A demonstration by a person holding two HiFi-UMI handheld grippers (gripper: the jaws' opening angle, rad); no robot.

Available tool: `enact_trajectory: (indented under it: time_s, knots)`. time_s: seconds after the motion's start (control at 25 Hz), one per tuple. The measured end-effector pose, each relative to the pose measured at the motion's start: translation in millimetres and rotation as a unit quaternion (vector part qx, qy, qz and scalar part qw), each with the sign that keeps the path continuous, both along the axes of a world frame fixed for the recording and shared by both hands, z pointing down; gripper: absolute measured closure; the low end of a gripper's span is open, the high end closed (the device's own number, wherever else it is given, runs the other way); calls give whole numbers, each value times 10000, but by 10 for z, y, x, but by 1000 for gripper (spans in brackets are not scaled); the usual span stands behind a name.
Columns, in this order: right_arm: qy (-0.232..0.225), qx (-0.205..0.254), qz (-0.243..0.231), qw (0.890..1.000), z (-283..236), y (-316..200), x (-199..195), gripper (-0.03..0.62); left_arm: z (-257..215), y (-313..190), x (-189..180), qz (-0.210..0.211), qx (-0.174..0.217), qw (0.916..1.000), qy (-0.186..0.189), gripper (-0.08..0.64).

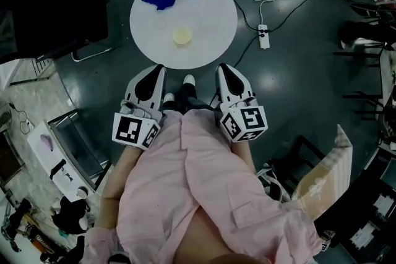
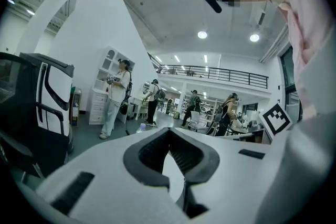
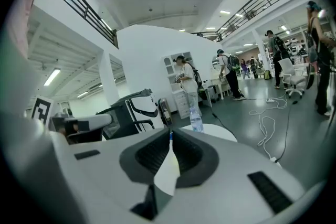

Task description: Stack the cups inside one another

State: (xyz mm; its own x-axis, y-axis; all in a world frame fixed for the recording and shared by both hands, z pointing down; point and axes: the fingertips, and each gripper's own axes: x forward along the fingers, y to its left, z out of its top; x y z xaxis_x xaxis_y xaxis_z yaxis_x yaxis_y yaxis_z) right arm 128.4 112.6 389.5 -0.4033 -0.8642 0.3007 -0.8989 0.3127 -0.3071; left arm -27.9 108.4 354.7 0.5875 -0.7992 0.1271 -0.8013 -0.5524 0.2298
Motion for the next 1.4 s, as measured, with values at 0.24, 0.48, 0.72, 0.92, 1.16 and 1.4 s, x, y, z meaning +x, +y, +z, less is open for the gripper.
enact_trajectory:
  time_s: [0.24,0.48,0.72,0.92,1.16,1.4]
  knots:
    - [69,62,-285,9995,12,-252,110,555,-2,-168,99,-293,39,9995,114,551]
    - [124,35,-472,9988,63,-366,245,555,25,-247,196,-512,32,9983,271,551]
    - [222,27,-558,9982,79,-433,291,555,43,-314,182,-687,10,9971,336,551]
    - [234,-39,-560,9981,99,-466,284,555,79,-351,158,-731,-110,9965,395,551]
    - [203,-108,-351,9991,125,-554,244,555,85,-503,74,-589,-103,9974,411,551]
    - [231,-143,-183,9995,93,-779,110,555,12,-805,-81,-432,-57,9986,305,551]
